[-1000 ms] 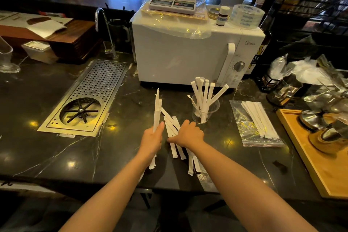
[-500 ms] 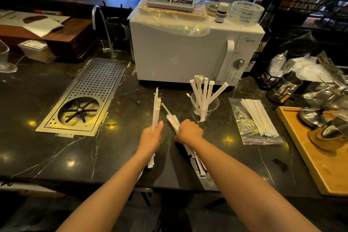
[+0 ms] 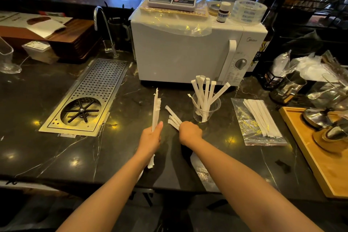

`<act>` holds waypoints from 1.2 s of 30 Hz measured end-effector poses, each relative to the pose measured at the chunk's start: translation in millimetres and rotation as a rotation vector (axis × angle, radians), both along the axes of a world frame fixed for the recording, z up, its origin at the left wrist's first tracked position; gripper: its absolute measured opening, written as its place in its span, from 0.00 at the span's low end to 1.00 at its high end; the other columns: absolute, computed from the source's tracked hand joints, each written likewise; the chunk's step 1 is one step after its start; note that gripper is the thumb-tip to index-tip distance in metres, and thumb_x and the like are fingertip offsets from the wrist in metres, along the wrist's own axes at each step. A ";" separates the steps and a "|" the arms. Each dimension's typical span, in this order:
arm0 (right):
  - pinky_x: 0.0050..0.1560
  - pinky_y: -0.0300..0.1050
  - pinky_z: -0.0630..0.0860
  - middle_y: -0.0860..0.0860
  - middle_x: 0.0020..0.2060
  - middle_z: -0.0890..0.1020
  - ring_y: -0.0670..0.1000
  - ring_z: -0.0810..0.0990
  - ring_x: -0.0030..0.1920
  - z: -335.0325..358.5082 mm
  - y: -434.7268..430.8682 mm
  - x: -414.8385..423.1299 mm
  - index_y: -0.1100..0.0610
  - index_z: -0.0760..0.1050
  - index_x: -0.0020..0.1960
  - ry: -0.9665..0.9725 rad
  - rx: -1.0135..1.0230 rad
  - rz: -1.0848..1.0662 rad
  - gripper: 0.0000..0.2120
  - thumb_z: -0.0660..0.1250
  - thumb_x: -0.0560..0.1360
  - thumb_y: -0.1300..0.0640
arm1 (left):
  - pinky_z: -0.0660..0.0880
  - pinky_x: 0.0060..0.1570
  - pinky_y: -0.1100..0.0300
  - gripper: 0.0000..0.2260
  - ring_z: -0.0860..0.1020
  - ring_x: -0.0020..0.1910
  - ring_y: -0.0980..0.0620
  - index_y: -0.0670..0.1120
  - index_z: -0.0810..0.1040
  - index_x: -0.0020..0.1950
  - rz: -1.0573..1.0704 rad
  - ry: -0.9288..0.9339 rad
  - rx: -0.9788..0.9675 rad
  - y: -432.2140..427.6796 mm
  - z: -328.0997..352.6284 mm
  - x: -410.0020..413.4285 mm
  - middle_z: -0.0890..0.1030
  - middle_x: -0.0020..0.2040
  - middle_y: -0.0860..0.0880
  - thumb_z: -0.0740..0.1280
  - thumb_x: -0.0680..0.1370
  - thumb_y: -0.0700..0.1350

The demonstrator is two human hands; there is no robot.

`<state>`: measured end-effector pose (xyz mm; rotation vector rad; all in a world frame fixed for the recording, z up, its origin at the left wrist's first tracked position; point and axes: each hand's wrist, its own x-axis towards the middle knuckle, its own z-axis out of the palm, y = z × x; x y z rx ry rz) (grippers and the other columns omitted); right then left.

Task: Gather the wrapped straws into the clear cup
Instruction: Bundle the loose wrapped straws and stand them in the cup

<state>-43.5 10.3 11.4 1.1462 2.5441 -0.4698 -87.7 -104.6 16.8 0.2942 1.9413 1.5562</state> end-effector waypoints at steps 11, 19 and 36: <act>0.61 0.53 0.72 0.62 0.64 0.72 0.62 0.73 0.63 5.1 1.8 2.3 0.65 0.65 0.65 0.040 -0.197 -0.095 0.18 0.60 0.76 0.62 | 0.62 0.29 0.60 0.15 0.63 0.26 0.53 0.45 0.67 0.33 0.003 0.010 -0.002 6.9 0.3 -5.8 0.64 0.27 0.49 0.58 0.78 0.48; 0.55 0.51 0.74 0.63 0.60 0.76 0.60 0.77 0.54 28.9 10.9 -0.5 0.66 0.68 0.62 0.174 -0.265 -0.051 0.15 0.57 0.77 0.63 | 0.63 0.29 0.61 0.14 0.64 0.25 0.54 0.46 0.68 0.34 0.013 -0.005 0.019 14.9 6.6 -11.4 0.65 0.27 0.49 0.58 0.78 0.49; 0.47 0.44 0.77 0.55 0.41 0.75 0.50 0.77 0.43 90.4 2.6 -21.9 0.59 0.70 0.47 0.858 -1.104 -0.249 0.10 0.57 0.72 0.71 | 0.78 0.37 0.65 0.10 0.81 0.37 0.56 0.50 0.74 0.46 -0.121 0.054 0.292 24.8 34.3 -32.6 0.79 0.40 0.50 0.68 0.71 0.37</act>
